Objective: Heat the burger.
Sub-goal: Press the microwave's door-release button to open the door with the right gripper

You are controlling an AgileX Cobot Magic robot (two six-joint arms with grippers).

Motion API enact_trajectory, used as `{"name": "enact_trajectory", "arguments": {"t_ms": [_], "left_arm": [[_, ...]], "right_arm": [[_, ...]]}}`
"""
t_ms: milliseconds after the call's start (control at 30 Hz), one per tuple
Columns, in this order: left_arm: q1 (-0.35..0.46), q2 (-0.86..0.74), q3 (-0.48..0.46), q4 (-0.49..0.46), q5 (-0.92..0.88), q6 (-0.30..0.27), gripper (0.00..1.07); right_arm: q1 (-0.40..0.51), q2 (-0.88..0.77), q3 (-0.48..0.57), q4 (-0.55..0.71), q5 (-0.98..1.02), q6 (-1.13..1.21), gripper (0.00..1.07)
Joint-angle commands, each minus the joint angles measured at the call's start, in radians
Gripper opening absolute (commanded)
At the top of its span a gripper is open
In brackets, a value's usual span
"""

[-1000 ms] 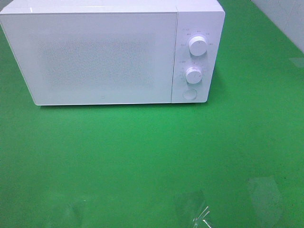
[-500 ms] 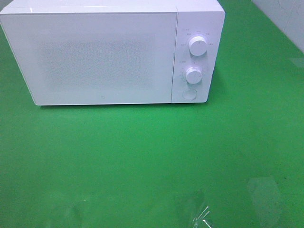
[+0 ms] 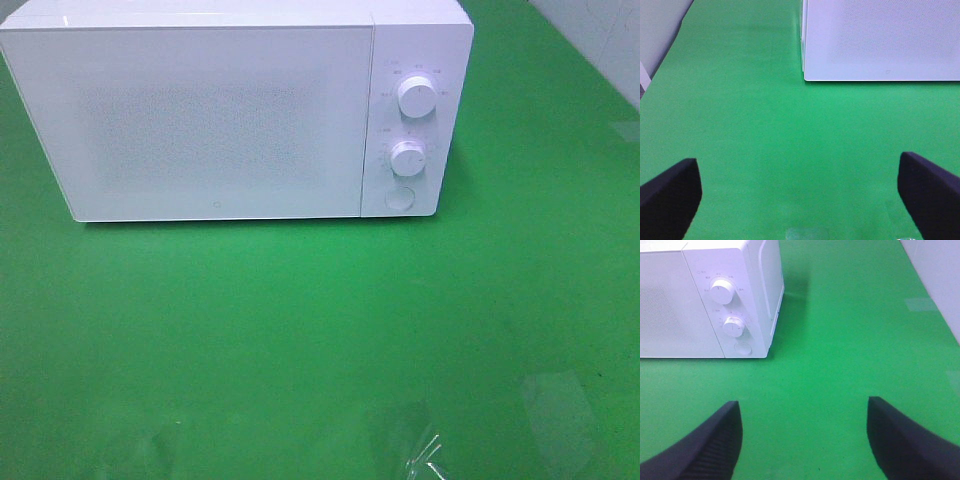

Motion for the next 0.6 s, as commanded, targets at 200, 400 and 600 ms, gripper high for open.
{"name": "enact_trajectory", "arguments": {"t_ms": [200, 400, 600], "left_arm": [[0.001, -0.021, 0.002, -0.004, -0.003, -0.002, 1.01], [0.001, -0.021, 0.002, -0.004, -0.003, -0.002, 1.01], [0.001, -0.021, 0.002, -0.004, -0.003, -0.002, 1.01]], "right_arm": [[-0.004, 0.166, -0.006, -0.003, -0.130, -0.008, 0.69], [-0.004, 0.312, 0.019, -0.004, -0.238, 0.019, 0.69], [-0.004, 0.393, 0.115, 0.002, -0.454, 0.022, 0.69]]}}
